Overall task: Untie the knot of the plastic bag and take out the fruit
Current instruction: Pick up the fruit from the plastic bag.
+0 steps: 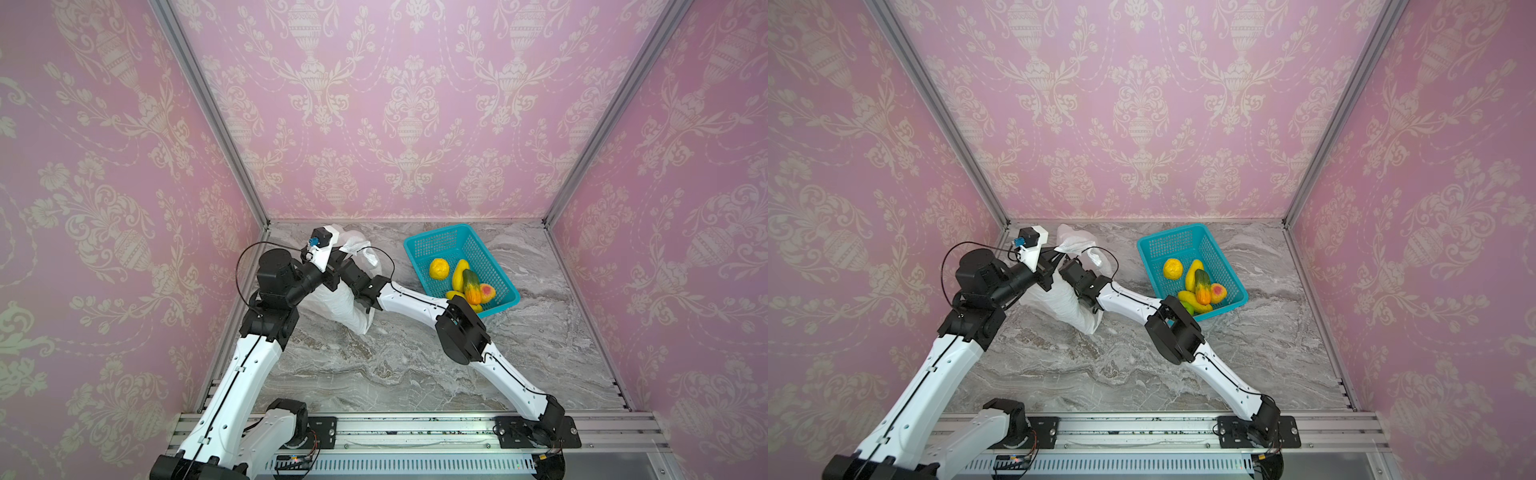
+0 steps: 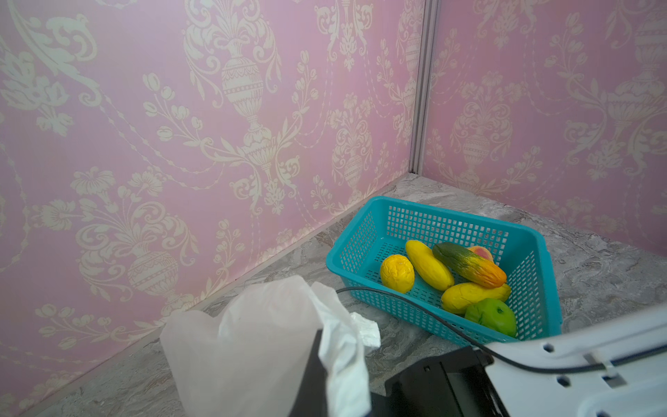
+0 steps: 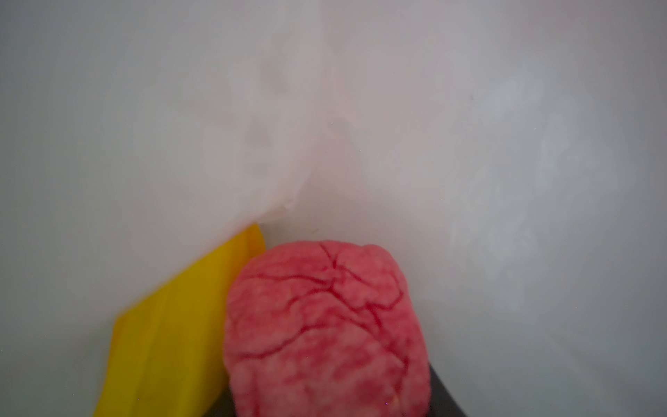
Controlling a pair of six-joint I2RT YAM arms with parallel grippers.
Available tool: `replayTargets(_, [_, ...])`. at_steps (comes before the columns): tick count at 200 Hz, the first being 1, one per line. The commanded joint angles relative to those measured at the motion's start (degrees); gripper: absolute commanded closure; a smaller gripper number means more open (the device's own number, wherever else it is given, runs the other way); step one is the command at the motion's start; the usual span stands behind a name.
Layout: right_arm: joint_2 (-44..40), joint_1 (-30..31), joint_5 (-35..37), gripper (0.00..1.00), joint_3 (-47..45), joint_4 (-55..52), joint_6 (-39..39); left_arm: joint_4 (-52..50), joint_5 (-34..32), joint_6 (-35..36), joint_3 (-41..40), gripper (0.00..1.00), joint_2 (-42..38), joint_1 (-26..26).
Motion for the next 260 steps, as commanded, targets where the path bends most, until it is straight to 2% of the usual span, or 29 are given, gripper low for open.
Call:
replayTargets(1, [-2.47,2.75,3.89,0.76,-2.19,13.52,-12.42,1.28,1.70,-1.31,0.81,1.00,-0.07,-0.36])
replayTargets(31, [1.25,3.98,-0.39,0.75,3.02,15.04,-15.48,1.29,1.67,-1.30,0.93,1.00,0.14,-0.40])
replayTargets(56, [3.70,4.02,3.52,0.76,5.39,15.82,-16.05,1.12,1.46,-1.04,0.97,1.00,0.12,-0.34])
replayTargets(96, [-5.55,3.90,6.88,0.71,-14.59,32.28,-18.12,1.38,1.71,-1.61,1.12,1.00,0.46,-0.36])
replayTargets(114, [-8.96,3.18,7.88,0.70,-20.15,35.41,-18.88,1.21,1.60,-1.40,1.12,1.00,0.35,-0.40])
replayTargets(134, [-12.89,2.45,7.40,0.73,-25.05,35.78,-18.61,1.02,1.33,-1.22,1.08,1.00,0.22,-0.37])
replayTargets(165, [-24.41,2.71,3.58,0.70,-36.17,36.48,-15.00,0.86,1.13,-1.01,1.08,1.00,0.22,-0.30])
replayTargets(189, [-32.60,2.95,1.29,0.78,-41.11,31.02,-10.85,-0.04,-0.46,-0.29,1.29,1.00,0.29,-0.31])
replayTargets(260, [-53.36,5.44,-2.21,0.80,-58.96,32.10,-5.31,-2.14,-4.98,0.20,2.00,1.00,0.93,-0.26])
